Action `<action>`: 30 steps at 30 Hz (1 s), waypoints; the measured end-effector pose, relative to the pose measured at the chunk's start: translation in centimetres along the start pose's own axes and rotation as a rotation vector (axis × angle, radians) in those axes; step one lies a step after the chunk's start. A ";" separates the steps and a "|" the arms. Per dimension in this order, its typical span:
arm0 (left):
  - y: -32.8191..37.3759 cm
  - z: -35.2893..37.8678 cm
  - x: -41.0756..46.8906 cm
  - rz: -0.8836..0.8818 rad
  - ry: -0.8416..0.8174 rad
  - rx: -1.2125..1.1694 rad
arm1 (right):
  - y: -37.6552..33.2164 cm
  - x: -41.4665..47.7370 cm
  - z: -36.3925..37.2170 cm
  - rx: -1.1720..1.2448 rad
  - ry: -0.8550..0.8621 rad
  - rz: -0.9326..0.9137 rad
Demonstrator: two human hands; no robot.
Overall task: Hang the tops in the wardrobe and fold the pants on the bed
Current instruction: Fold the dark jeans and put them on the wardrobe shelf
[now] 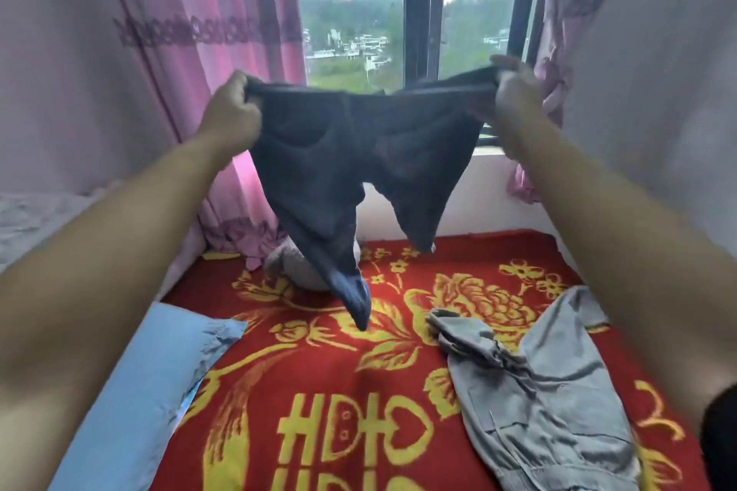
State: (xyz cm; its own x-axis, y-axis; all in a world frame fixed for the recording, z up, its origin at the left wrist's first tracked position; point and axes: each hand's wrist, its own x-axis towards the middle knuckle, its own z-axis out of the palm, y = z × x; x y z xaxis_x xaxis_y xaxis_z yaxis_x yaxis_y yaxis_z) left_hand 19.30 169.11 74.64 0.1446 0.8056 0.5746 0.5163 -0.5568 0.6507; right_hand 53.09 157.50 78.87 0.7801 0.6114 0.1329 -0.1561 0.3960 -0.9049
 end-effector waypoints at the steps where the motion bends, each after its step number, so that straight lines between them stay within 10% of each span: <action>1: -0.5 0.5 -1.9 -0.034 -0.056 0.013 | 4.2 -3.7 -2.2 -0.117 0.040 -0.005; 15: -24.1 9.1 -45.9 -0.434 -0.859 0.559 | 40.9 -29.2 -29.6 -1.086 -0.082 0.552; 23: -26.3 8.9 -58.3 0.070 -1.146 0.882 | 43.2 -40.6 -37.6 -1.516 -0.430 0.636; 30: -28.6 12.5 -66.3 -0.030 -1.346 0.942 | 48.4 -45.1 -43.9 -1.756 -0.711 0.633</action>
State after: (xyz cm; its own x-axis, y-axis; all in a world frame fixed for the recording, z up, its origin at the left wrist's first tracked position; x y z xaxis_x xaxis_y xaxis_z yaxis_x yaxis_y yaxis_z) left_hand 5.47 134.18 11.78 0.4511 0.6797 -0.5783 0.7602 -0.6321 -0.1500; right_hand 36.92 118.99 11.33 0.4576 0.6564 -0.5998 0.7385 -0.6563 -0.1548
